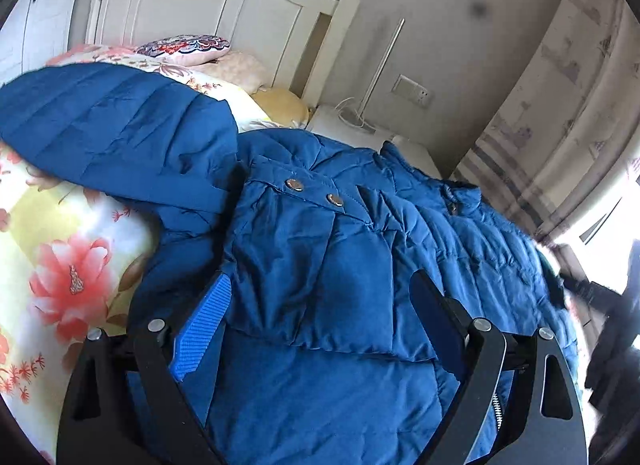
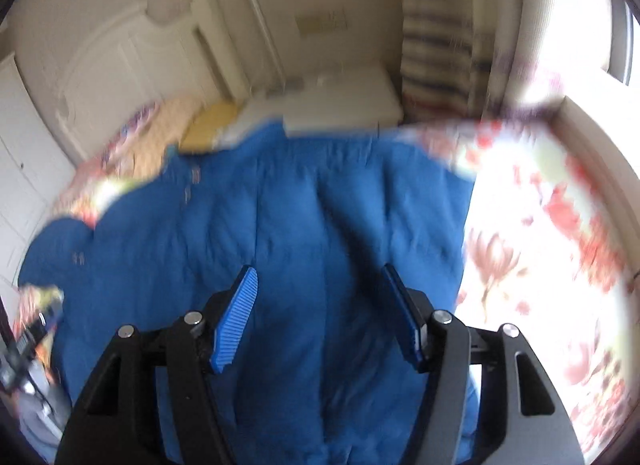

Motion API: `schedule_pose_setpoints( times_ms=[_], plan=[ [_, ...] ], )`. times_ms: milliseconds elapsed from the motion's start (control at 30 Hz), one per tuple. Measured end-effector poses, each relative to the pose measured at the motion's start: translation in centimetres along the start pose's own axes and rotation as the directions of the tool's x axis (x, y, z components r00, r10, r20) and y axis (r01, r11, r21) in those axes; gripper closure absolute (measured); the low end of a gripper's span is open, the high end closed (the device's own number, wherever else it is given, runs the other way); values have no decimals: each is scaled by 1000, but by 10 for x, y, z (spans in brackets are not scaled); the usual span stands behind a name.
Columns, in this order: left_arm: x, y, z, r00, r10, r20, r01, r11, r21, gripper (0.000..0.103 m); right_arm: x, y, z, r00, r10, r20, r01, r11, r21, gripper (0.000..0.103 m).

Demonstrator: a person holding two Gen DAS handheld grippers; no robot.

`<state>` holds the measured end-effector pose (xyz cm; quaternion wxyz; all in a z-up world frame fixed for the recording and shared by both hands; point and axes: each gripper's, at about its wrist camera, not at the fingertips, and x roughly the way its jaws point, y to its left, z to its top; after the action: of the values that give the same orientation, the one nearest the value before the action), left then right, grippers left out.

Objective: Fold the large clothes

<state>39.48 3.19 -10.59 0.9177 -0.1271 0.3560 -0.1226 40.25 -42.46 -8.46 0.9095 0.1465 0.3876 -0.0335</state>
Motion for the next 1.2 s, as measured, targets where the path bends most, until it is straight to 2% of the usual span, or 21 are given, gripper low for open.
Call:
schedule_pose_setpoints(
  times_ms=[67,167,200,267,333,400,467,533,567,600,667,700,767,800,833,900,933,967,1033,1133,1200],
  plan=[
    [1,-3,0,1000,7,-2,-7,1000,15,17,7,4,21,999,-22,36,22,1000,-2,41],
    [1,0,1,1000,-8,-1,8,1000,-1,17,34,16,37,1000,-11,6,11,999,-33,42],
    [1,1,1,1000,-13,0,13,1000,-7,17,52,21,38,999,-39,-32,36,996,-82,43],
    [0,2,0,1000,-26,2,26,1000,-15,17,81,16,30,983,-131,-129,114,985,-131,40],
    [1,3,0,1000,-28,2,28,999,-16,17,83,15,29,985,-133,-114,120,986,-115,39],
    [1,4,0,999,-32,3,32,999,-22,17,71,22,30,977,-177,-122,170,983,-67,39],
    [1,5,0,999,-38,3,38,999,-30,17,48,42,26,984,-170,-56,165,983,-82,37],
    [1,6,0,999,-39,3,40,999,-34,17,30,79,13,994,-111,1,109,976,-190,29],
    [1,6,0,999,-40,4,40,999,-34,17,29,100,3,994,-113,4,110,956,-271,26],
    [1,6,0,999,-41,4,41,999,-35,17,34,116,-8,992,-127,-7,117,930,-347,20],
    [1,7,0,999,-50,8,50,998,-43,17,58,128,-27,983,-161,-91,107,896,-430,18],
    [0,8,0,998,-56,10,56,997,-48,17,65,129,-31,981,-162,-105,103,900,-424,15],
    [0,12,0,997,-74,17,75,995,-66,17,60,116,-24,981,-144,-129,94,938,-334,14],
    [-1,12,-1,997,-77,19,78,994,-71,17,53,114,-23,978,-163,-130,117,946,-303,15],
    [-1,13,-1,997,-80,20,81,994,-76,17,32,115,-24,978,-189,-93,159,952,-260,14],
    [0,12,-1,997,-77,18,78,994,-77,17,-3,125,-35,995,-93,-39,80,962,-261,10],
    [0,12,-1,997,-74,17,75,994,-75,17,-15,129,-43,997,-71,-20,62,960,-273,2],
    [1,11,-1,998,-68,15,69,995,-71,17,-25,132,-52,997,-72,-2,69,954,-292,2],
    [2,9,-1,998,-57,9,58,996,-66,17,-24,135,-65,993,-119,-5,111,941,-318,2],
    [1,9,-2,999,-52,3,52,997,-60,17,2,119,-89,971,-231,-54,202,924,-324,2],
    [-4,16,0,996,-92,-7,91,993,-81,17,5,109,-98,979,-198,-52,175,941,-288,2]
  ],
)
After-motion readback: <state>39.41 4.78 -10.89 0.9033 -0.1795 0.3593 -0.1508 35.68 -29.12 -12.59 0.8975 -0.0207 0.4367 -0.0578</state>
